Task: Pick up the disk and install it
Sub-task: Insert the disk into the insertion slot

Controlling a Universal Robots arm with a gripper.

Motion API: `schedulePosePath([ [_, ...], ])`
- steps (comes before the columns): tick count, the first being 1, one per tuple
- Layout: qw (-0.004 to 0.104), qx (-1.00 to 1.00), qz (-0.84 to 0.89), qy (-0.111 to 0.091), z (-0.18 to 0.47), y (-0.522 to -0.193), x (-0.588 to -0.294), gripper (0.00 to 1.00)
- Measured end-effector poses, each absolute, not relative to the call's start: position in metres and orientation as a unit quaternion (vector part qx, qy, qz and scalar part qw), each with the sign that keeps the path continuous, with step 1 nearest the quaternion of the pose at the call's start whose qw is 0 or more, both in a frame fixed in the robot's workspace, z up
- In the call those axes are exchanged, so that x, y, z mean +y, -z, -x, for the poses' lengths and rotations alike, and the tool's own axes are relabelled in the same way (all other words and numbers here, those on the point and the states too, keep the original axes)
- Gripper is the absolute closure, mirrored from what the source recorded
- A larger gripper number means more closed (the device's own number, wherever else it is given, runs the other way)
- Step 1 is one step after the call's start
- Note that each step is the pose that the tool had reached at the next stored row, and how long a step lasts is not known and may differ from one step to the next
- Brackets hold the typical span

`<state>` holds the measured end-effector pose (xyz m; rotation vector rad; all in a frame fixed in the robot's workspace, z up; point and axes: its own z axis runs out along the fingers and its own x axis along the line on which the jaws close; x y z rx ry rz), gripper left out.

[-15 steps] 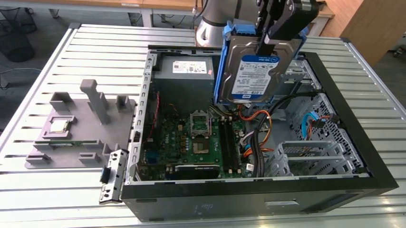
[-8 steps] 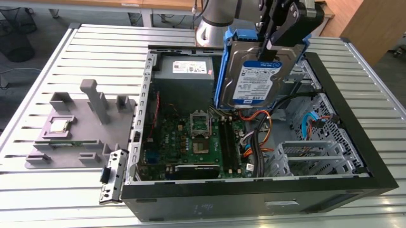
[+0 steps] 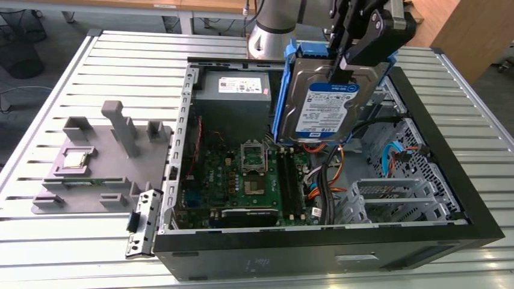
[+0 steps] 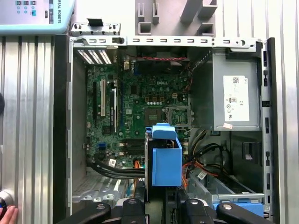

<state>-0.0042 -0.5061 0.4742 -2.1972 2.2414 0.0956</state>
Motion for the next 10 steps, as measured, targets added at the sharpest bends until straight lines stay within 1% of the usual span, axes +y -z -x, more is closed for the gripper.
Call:
schedulePosePath([
  [10,0.001,0.714,0.700,-0.030,0.0028,-0.4742,-0.5063,0.65],
])
